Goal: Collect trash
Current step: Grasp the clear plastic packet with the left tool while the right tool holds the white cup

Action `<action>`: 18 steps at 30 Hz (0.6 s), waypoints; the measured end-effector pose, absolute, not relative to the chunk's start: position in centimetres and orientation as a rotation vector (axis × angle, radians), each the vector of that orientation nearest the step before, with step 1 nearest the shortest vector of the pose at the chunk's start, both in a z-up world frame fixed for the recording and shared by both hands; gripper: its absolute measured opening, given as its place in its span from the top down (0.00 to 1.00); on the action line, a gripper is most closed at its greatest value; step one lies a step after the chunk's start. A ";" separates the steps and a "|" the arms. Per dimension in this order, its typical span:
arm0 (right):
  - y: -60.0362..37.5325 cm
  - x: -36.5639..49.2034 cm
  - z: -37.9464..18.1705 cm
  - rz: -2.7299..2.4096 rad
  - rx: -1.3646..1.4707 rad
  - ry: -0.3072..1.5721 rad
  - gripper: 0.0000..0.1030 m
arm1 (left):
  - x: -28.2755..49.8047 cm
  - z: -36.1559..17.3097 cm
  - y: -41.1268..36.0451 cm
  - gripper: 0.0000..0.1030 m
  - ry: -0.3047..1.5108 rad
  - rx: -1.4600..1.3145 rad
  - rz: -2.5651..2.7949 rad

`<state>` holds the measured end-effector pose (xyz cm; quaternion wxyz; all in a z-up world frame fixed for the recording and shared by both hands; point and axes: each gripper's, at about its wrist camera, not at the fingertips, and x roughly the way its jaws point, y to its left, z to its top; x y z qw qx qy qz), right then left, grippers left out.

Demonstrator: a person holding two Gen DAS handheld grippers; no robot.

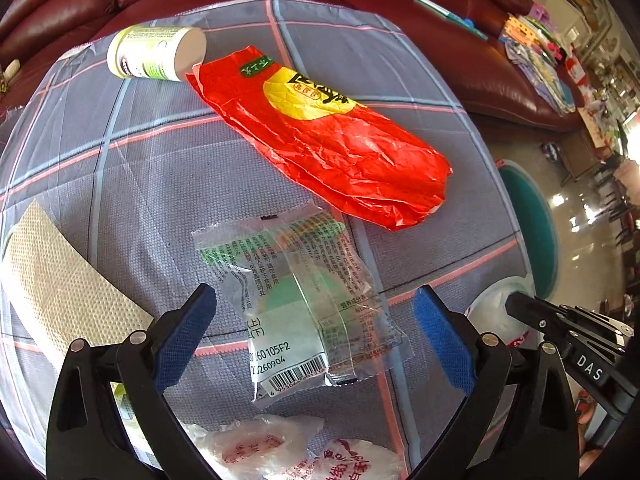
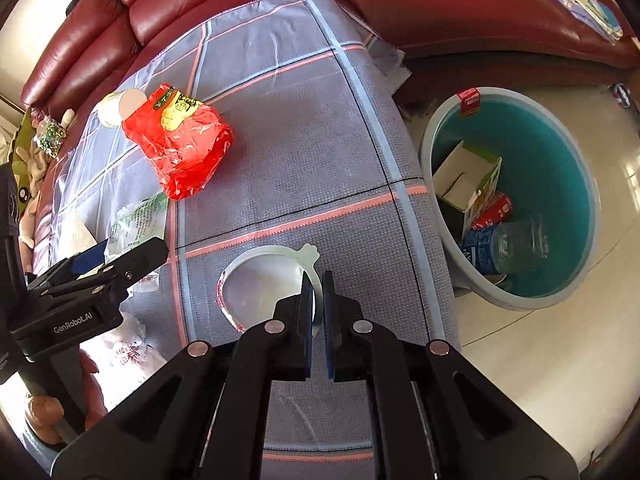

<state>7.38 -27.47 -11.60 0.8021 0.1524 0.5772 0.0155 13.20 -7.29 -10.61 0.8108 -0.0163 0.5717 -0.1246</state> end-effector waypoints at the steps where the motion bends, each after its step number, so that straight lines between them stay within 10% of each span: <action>1: -27.5 7.4 -11.6 0.035 0.328 1.237 0.95 | 13.3 -10.7 -7.2 0.04 1.221 -0.040 -0.263; 4: -27.7 7.5 -11.8 0.041 0.337 1.235 0.95 | 13.3 -10.8 -7.0 0.06 1.213 -0.059 -0.270; 8: -27.9 7.5 -11.9 0.043 0.348 1.233 0.95 | 12.8 -10.6 -7.0 0.40 1.188 -0.020 -0.275; 18: -27.6 7.1 -11.1 0.074 0.356 1.215 0.95 | 11.4 -8.9 -6.5 0.44 1.118 0.033 -0.264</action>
